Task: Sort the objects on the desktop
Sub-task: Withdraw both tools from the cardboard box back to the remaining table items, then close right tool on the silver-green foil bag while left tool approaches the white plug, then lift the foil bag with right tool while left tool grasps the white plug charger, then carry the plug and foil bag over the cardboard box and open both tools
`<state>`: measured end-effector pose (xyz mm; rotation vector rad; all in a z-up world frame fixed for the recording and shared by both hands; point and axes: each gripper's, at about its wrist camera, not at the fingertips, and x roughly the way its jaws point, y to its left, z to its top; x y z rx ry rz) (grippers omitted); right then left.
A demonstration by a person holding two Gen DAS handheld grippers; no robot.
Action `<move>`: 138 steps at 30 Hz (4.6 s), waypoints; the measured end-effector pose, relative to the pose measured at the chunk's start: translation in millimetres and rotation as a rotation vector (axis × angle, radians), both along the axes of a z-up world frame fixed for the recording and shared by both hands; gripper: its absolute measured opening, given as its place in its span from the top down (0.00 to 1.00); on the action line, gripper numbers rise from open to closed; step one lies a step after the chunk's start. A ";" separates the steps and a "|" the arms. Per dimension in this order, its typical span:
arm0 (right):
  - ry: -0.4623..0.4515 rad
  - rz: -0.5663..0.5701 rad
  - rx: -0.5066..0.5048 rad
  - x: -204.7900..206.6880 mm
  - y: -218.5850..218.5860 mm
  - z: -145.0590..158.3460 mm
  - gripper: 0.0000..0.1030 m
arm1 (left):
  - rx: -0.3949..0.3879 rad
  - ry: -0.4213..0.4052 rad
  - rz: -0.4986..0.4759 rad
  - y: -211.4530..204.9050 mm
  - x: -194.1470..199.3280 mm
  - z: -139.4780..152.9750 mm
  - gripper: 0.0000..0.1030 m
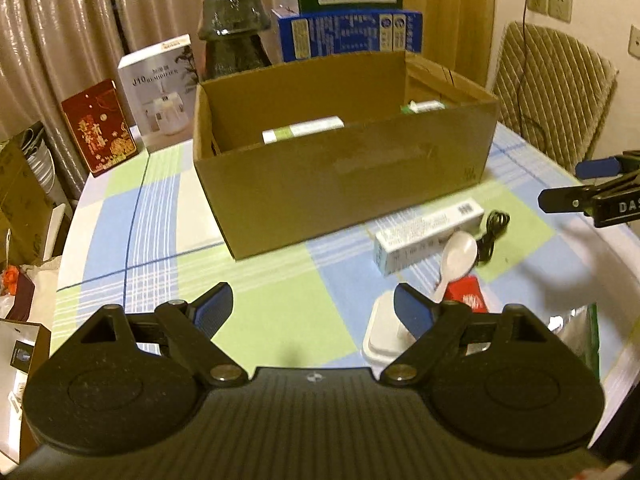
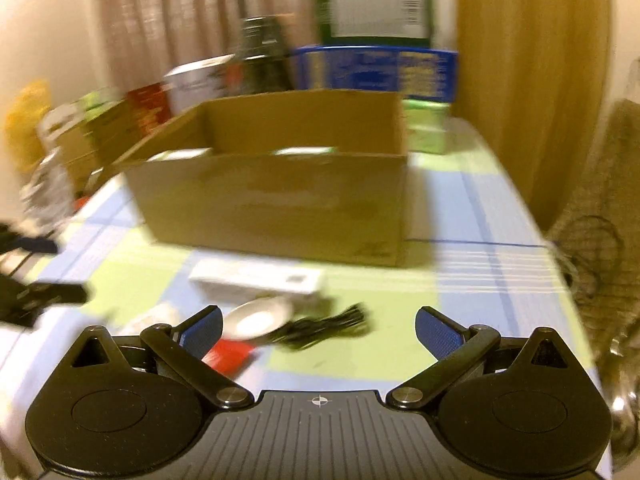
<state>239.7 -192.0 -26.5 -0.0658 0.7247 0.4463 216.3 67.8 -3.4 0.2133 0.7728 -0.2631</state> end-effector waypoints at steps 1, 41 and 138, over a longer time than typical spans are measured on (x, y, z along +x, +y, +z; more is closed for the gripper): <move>0.003 0.057 -0.003 -7.3 4.3 -1.1 0.03 | 0.005 0.005 -0.004 0.6 -1.6 -2.4 0.18; 0.164 0.685 -0.261 -40.2 78.7 -75.1 0.49 | 0.071 0.105 -0.154 4.5 -21.8 -31.2 0.12; -0.152 -0.009 0.059 28.2 52.4 54.1 0.53 | -0.002 -0.070 0.024 -14.6 20.5 42.2 0.41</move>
